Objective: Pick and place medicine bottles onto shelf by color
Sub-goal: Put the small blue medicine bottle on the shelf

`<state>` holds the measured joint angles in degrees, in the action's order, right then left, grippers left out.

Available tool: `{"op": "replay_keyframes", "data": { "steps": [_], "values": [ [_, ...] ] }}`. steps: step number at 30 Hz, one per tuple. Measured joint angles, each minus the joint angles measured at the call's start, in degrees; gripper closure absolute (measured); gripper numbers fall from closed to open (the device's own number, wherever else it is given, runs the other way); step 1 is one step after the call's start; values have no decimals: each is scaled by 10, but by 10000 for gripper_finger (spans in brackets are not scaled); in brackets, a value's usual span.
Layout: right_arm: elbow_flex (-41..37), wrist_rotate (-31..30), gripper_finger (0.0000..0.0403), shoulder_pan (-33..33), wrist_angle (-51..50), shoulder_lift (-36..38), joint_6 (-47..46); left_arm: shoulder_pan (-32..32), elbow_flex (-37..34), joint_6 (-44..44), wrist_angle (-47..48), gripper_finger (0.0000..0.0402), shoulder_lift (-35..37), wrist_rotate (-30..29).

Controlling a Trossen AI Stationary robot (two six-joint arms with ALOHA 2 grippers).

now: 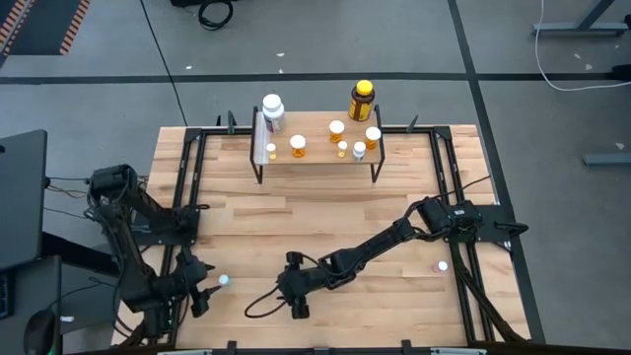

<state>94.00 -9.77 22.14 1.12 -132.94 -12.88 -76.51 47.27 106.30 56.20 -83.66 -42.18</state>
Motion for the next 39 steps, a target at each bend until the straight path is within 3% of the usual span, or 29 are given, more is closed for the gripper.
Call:
{"op": "replay_keyframes", "data": {
  "steps": [11, 25, 32, 39],
  "values": [
    [-1, -3, 189, -2, 19, 0, -1, 17, 0, 1, -3, 95, -85, 5],
    [-1, 0, 189, -2, 18, 0, -5, 45, 0, -7, -7, 100, -87, -32],
    [-1, 0, 189, -2, 17, 0, -5, 54, 0, -7, -18, 112, -87, 8],
    [-1, 0, 189, -2, 17, -1, -5, 54, -3, -9, -29, 132, -99, 9]
  ]
}}
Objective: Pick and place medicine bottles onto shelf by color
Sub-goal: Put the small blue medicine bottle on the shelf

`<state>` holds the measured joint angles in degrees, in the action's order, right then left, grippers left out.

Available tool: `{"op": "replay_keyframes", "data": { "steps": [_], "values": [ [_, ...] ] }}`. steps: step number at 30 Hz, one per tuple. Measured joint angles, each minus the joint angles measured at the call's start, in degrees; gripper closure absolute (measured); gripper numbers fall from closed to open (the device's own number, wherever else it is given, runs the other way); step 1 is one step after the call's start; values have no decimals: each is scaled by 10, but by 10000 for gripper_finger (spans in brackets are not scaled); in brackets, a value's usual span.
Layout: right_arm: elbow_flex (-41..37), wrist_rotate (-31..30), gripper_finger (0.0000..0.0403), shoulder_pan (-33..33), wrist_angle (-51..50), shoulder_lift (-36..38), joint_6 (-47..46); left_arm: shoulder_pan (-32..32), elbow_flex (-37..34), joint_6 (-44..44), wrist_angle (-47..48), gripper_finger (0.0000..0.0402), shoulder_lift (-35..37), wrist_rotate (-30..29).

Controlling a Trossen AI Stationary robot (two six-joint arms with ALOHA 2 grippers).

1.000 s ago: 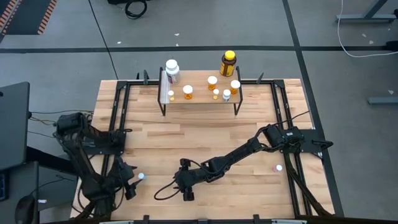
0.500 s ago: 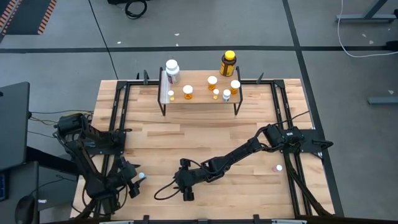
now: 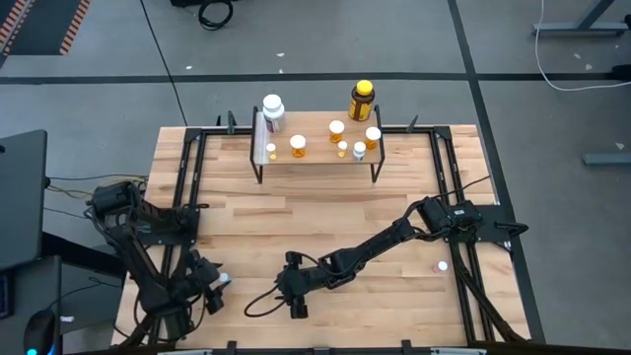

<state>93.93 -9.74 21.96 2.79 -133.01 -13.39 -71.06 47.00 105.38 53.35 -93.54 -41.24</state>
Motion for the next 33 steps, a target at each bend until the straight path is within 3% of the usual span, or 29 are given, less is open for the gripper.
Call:
{"op": "replay_keyframes", "data": {
  "steps": [8, 18, 33],
  "values": [
    [0, 0, 189, 0, 0, 0, 0, 9, -47, 0, -64, 181, -15, 0],
    [0, 0, 189, 0, -3, 0, 0, 26, -56, -11, -60, 222, -15, -67],
    [0, -1, 189, -1, -30, 0, -6, 64, -55, -47, -66, 275, -15, -58]
  ]
}}
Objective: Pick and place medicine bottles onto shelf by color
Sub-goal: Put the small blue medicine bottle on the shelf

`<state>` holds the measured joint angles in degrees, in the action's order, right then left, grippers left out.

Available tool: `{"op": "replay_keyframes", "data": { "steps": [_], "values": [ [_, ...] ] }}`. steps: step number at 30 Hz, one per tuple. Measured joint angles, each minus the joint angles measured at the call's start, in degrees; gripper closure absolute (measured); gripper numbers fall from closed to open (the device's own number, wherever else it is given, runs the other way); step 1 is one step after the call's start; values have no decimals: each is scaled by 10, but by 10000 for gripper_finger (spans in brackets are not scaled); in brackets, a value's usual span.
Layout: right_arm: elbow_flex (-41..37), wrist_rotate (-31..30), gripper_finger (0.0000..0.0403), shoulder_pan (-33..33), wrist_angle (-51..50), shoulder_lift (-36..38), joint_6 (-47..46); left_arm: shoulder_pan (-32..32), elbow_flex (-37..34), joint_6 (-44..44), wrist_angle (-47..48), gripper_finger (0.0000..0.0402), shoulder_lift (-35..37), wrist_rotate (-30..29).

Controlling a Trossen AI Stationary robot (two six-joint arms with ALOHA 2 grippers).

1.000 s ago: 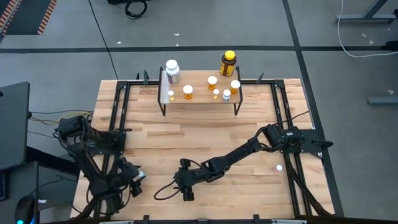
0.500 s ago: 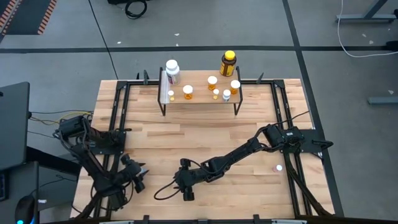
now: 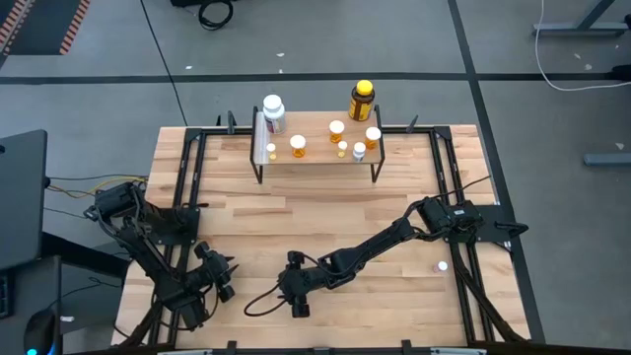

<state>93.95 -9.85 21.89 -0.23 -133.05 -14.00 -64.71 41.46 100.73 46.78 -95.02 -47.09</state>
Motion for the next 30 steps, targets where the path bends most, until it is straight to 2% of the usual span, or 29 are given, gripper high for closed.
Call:
{"op": "replay_keyframes", "data": {
  "steps": [11, 23, 30],
  "values": [
    [1, -9, 189, 0, -19, 19, 0, 7, 0, -11, 4, 317, 1, -8],
    [0, -67, 189, 4, -107, 77, -11, 64, 1, -77, 3, 314, 29, -29],
    [0, -116, 189, 19, -179, 122, -29, 110, 1, -132, 1, 321, 57, -62]
  ]
}}
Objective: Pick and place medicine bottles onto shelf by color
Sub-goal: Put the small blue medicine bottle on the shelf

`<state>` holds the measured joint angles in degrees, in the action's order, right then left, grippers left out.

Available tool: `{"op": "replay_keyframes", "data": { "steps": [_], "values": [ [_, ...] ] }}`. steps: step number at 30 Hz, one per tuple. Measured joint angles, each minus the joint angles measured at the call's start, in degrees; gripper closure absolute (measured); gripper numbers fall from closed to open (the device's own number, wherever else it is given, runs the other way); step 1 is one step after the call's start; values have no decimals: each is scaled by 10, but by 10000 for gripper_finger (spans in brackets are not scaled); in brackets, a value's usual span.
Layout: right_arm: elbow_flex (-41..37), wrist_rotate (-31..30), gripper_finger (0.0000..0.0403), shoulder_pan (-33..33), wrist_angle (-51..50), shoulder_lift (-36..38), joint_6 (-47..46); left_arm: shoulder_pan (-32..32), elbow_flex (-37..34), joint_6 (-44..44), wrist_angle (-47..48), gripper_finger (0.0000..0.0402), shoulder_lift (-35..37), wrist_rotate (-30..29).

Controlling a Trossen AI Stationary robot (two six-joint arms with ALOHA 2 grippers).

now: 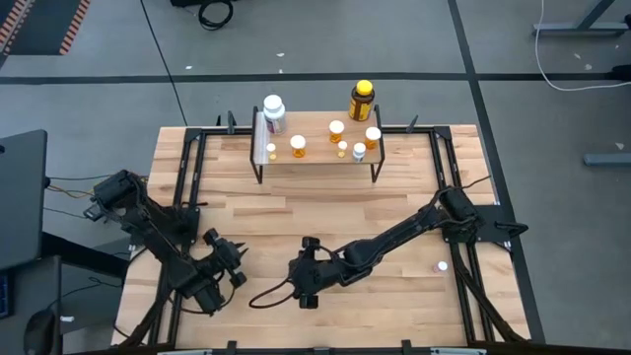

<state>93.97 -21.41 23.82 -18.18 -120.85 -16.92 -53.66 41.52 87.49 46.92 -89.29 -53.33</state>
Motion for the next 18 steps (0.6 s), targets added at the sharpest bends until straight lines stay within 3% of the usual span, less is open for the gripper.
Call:
{"op": "replay_keyframes", "data": {
  "steps": [5, 10, 18],
  "values": [
    [-17, -57, 189, 15, -16, 7, -20, 50, 0, -61, -18, 319, 19, -30],
    [-105, -82, 189, 20, 15, 15, -61, 114, 0, -185, -108, 324, 29, -34],
    [-321, -124, 189, 22, 192, 146, -86, 236, 0, -445, -320, 321, 32, 56]
  ]
}}
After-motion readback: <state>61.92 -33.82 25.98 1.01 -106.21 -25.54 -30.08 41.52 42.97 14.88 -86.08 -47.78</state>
